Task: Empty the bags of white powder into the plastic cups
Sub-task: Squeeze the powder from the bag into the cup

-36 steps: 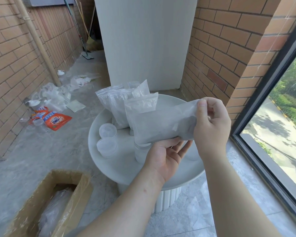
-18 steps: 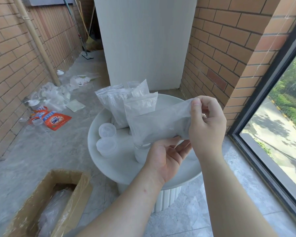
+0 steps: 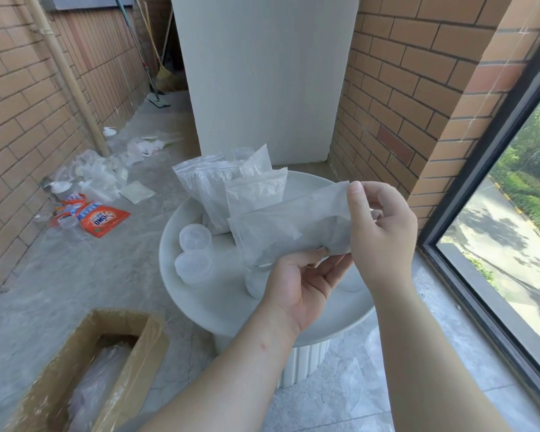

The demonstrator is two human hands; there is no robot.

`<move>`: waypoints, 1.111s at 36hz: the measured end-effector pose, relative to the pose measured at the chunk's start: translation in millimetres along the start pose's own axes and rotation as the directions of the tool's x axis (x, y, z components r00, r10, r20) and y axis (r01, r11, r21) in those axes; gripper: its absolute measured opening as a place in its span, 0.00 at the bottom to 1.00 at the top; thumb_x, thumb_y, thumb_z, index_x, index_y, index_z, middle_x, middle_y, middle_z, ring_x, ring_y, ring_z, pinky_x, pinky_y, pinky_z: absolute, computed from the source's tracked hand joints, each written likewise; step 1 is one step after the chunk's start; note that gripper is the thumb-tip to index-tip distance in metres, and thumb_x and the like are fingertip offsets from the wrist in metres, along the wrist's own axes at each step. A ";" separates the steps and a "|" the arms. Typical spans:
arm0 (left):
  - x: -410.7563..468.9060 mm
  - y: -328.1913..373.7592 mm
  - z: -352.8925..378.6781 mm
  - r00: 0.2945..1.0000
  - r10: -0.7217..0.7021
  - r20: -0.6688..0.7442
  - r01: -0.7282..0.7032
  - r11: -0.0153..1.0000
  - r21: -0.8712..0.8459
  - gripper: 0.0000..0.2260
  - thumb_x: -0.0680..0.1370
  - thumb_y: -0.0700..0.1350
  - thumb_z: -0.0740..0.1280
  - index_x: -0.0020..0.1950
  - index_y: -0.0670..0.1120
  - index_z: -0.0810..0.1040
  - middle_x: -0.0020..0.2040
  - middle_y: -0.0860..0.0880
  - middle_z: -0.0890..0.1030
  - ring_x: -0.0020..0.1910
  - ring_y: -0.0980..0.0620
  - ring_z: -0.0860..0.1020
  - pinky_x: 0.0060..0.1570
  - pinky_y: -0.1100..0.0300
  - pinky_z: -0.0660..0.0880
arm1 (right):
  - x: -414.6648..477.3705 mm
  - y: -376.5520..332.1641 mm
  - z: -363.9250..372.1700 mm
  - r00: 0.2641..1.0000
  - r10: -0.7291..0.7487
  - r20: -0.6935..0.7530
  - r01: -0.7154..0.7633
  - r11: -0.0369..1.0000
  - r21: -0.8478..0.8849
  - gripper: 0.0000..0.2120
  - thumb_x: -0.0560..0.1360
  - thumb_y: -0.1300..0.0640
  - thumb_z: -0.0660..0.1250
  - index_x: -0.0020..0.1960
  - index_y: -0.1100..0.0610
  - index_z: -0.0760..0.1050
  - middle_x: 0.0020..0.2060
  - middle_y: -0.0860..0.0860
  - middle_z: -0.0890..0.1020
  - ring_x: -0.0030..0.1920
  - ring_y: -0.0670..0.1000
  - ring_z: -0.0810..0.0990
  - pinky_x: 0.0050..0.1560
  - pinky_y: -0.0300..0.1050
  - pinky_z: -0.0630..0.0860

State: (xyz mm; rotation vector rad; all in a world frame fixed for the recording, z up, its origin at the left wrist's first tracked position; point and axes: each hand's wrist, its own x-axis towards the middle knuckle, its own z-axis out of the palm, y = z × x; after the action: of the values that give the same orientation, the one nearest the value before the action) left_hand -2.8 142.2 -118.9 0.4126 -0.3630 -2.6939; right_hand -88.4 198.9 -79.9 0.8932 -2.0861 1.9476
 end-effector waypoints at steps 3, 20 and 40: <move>-0.1 -0.3 -0.2 1.000 0.003 -0.004 -0.003 1.000 0.006 0.13 0.76 0.26 0.58 0.50 0.34 0.81 0.47 0.39 0.84 0.46 0.39 0.85 0.46 0.49 0.82 | -1.3 -0.7 -1.0 1.000 -0.021 0.002 0.021 1.000 0.000 0.08 0.79 0.49 0.65 0.44 0.51 0.80 0.43 0.46 0.81 0.43 0.42 0.78 0.47 0.44 0.75; 2.6 -1.6 -2.4 0.999 0.031 0.021 -0.032 0.997 0.069 0.21 0.74 0.24 0.54 0.49 0.37 0.85 0.50 0.40 0.85 0.48 0.43 0.84 0.48 0.53 0.82 | 0.9 6.9 -1.4 0.985 -0.165 0.049 0.170 0.979 -0.114 0.06 0.80 0.59 0.67 0.44 0.55 0.79 0.42 0.48 0.79 0.46 0.44 0.77 0.48 0.39 0.72; 7.4 -4.9 -5.7 0.999 0.034 -0.013 -0.034 0.998 0.052 0.22 0.73 0.22 0.53 0.46 0.36 0.85 0.49 0.41 0.85 0.47 0.45 0.85 0.49 0.52 0.83 | -1.5 4.8 3.9 0.974 -0.224 0.024 0.225 0.969 -0.104 0.06 0.81 0.59 0.65 0.45 0.56 0.78 0.43 0.49 0.79 0.45 0.42 0.75 0.48 0.34 0.70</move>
State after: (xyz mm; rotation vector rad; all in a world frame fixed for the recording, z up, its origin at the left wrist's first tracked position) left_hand -9.1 142.4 -127.4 0.4364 -0.4325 -2.6519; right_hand -88.5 195.6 -85.3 1.0691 -1.9759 1.7054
